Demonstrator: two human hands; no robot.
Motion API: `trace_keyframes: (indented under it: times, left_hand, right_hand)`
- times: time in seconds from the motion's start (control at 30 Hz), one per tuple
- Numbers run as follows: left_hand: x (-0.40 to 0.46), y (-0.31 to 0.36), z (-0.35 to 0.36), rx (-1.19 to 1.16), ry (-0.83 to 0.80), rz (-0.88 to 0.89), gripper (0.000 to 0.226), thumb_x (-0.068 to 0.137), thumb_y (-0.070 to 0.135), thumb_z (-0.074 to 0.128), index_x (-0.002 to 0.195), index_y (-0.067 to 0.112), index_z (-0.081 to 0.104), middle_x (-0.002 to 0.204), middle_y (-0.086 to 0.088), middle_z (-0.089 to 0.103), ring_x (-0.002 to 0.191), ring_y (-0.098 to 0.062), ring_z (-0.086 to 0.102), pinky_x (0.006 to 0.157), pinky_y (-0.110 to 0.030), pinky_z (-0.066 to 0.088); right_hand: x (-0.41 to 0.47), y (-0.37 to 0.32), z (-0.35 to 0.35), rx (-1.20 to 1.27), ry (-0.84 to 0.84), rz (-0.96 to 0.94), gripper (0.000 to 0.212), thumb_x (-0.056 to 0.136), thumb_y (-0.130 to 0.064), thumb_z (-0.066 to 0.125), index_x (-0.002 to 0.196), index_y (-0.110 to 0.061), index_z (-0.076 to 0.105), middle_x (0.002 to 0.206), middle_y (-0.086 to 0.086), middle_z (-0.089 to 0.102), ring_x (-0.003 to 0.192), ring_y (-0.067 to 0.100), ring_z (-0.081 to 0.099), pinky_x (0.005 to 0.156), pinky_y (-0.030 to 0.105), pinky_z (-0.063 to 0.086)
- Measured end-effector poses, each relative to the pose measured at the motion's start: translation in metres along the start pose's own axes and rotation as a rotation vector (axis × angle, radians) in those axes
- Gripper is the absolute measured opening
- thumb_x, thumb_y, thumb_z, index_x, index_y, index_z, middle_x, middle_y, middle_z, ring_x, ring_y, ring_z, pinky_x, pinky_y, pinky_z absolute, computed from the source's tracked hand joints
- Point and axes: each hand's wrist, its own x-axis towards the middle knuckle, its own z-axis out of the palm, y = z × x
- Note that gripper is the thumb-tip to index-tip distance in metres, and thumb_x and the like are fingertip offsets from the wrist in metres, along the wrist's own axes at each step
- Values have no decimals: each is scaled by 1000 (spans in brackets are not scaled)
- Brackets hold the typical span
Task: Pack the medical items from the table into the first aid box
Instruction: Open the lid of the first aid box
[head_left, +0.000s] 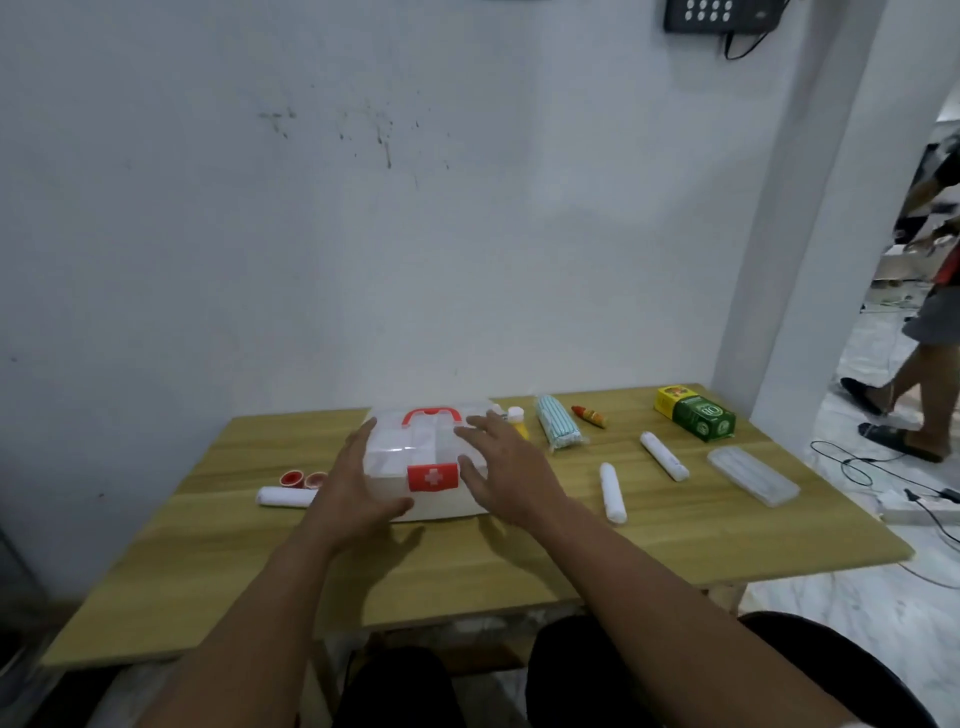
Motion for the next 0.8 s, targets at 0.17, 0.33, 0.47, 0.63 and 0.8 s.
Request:
trace_keyframes:
  times: [0.17, 0.33, 0.47, 0.63, 0.8]
  left_hand:
    - [5, -8, 5, -18, 71, 57, 112, 67, 48, 92, 156, 35, 26, 159, 6, 38, 140, -14, 40, 108, -43, 47]
    - [18, -14, 12, -57, 110, 117, 106, 67, 57, 87, 153, 43, 26, 157, 11, 39, 137, -9, 41, 106, -37, 48]
    - [25, -15, 16, -105, 141, 84, 116, 61, 67, 82, 156, 41, 22, 158, 11, 40, 138, -12, 43, 104, -44, 52]
    - [27, -9, 19, -157, 161, 36, 120, 60, 73, 82, 156, 47, 15, 145, 22, 41, 125, -7, 48, 94, -32, 54]
    - [35, -15, 28, -126, 215, -67, 126, 73, 26, 91, 160, 42, 2, 158, 1, 40, 134, -28, 50, 98, -50, 55]
  right_hand:
    - [2, 9, 15, -75, -20, -115, 66, 86, -49, 59, 147, -24, 52, 154, 5, 49, 152, 29, 32, 112, 48, 44]
    - [25, 20, 29, -194, -18, -207, 69, 83, -52, 72, 141, -20, 56, 146, 7, 58, 143, 32, 45, 114, 59, 39]
    - [39, 30, 38, -292, -28, -301, 70, 86, -50, 71, 149, -29, 47, 145, 14, 56, 138, 39, 49, 110, 63, 41]
    - [49, 37, 37, -265, -55, -307, 71, 84, -58, 64, 147, -29, 50, 145, 15, 57, 138, 41, 48, 108, 64, 42]
    - [61, 33, 34, -113, -8, -224, 49, 97, -58, 47, 135, -34, 66, 143, 7, 62, 139, 32, 49, 111, 61, 41]
